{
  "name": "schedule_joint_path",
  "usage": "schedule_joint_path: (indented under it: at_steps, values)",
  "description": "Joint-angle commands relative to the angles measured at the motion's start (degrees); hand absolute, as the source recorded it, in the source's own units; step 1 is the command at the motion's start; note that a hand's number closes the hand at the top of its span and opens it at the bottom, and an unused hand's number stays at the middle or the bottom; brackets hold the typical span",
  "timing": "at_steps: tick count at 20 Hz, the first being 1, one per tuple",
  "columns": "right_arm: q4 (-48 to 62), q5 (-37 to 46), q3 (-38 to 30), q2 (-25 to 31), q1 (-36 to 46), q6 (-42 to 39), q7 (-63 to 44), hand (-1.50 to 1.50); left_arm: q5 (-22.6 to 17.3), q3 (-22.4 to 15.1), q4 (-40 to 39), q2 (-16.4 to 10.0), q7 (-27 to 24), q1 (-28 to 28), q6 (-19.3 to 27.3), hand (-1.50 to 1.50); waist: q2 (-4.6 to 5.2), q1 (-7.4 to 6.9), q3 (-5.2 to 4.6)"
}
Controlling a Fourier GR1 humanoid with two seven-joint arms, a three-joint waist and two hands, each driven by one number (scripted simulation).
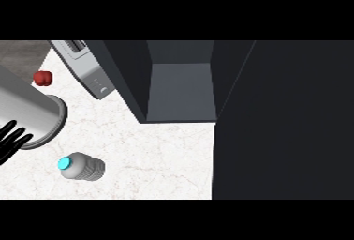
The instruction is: Pick up the bottled water, place it into the cabinet and close the cabinet
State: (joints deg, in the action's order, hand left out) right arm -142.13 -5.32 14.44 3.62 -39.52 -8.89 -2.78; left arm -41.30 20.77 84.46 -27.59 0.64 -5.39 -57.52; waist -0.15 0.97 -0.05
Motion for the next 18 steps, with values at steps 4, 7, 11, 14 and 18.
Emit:
schedule_joint_path:
  at_steps: [4, 7, 11, 14, 18]
  values:
    - [-4.78, -1.62, -0.80, 1.42, -5.60, -2.08, 4.09, -1.50, 16.93, 0.43, -9.03, 6.07, -6.36, 8.00, -2.69, -1.50, 0.11, 0.38, -0.04]
    - [-7.75, -1.54, -0.66, 3.45, -10.20, -3.50, 4.72, -1.50, 22.83, 1.00, -12.14, 8.38, -10.79, 6.57, -2.76, -1.50, 0.04, 0.54, -0.06]
    - [-6.50, 0.74, 2.33, 1.95, -10.41, -2.66, 6.61, -1.50, 30.60, 0.16, -17.69, 10.11, -17.48, 10.73, -0.97, -1.50, 0.14, 0.56, -0.11]
    - [-5.64, -0.06, 0.92, 2.33, -8.94, -2.09, 6.31, -1.50, 36.03, -1.01, -20.20, 11.18, -23.06, 10.11, 1.23, -1.50, 0.21, 0.07, -0.08]
    - [-8.05, -0.03, 2.35, 3.01, -11.55, -2.71, 6.67, -1.50, 40.06, -2.05, -29.93, 11.01, -28.65, 13.96, 4.59, -1.50, 0.39, 1.07, -0.22]
